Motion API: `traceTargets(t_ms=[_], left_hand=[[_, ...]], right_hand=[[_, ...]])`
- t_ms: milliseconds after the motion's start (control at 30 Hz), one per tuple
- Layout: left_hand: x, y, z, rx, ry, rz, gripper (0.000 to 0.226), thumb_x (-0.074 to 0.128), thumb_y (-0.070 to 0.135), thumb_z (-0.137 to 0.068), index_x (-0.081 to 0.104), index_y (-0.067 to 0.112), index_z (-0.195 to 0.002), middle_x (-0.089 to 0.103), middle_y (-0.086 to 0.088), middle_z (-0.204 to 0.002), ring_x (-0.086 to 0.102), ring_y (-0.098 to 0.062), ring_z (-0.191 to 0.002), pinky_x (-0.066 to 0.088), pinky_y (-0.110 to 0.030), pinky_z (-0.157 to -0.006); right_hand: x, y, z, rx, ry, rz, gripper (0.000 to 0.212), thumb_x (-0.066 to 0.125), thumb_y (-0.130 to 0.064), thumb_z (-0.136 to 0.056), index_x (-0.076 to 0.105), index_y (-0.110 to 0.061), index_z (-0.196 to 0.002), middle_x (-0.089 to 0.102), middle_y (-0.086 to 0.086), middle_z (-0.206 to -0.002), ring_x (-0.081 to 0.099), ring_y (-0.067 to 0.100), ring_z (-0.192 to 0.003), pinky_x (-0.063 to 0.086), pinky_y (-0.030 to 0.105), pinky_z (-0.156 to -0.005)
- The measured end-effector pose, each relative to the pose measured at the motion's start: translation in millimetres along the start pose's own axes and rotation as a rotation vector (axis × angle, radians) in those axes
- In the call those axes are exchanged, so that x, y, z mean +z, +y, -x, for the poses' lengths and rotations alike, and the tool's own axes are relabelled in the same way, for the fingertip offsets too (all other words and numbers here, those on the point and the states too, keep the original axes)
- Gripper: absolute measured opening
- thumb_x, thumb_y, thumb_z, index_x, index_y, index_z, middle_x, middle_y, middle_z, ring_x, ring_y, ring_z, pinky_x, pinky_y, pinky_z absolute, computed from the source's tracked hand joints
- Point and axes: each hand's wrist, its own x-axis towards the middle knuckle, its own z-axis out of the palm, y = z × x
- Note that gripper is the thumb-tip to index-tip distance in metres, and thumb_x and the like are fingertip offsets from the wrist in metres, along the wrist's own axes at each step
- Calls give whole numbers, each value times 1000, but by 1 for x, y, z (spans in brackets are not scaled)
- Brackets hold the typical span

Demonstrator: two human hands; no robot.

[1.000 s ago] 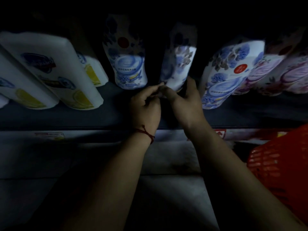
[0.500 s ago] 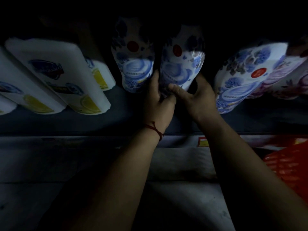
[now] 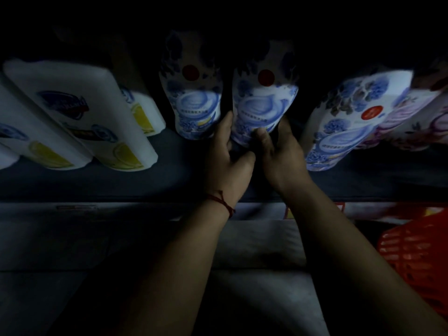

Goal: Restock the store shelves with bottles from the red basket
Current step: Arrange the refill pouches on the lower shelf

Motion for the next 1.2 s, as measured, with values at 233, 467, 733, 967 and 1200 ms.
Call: traceTargets(t_ms=[233,467,733,967,1200], left_hand=[[-5,-3,2,30,95,-16,78,50,5,-67,44,14,-144,52,5,-142,49,-1,-129,41,-34,-112],[0,-7,0,-17,229,-131,66,45,14,-70,55,10,-136,58,12,-118,60,-11,-118,47,-29,-103],[-4,1,-1,-97,185,-103,62,49,-8,-80,54,15,-137,61,14,-122,58,5,-109,47,-19,-99],[-4,1,0,-126,129,-89,70,47,2,-75,50,23,-142,59,2,-137,54,8,-111,44,-20,-101],[-4,2,0,-148,90,-108,80,43,12,-66,45,23,-146,55,-3,-141,50,4,-118,40,-20,-104]], right_hand=[[5,0,-12,130,-59,-149,67,67,-23,-83,41,-31,-145,60,-11,-132,55,11,-124,42,27,-106],[13,-7,-25,145,72,-191,58,62,-27,-79,53,-22,-136,66,1,-127,60,21,-121,48,43,-103],[26,1,-1,126,183,-303,66,65,-21,-73,53,-28,-138,68,-10,-123,62,7,-117,51,39,-100],[22,10,-11,100,79,-357,83,69,-14,-65,46,-29,-143,64,-9,-130,58,8,-124,45,42,-107],[18,19,-9,59,-9,-383,86,58,-1,-68,38,-22,-149,55,-6,-142,49,7,-133,39,39,-114]])
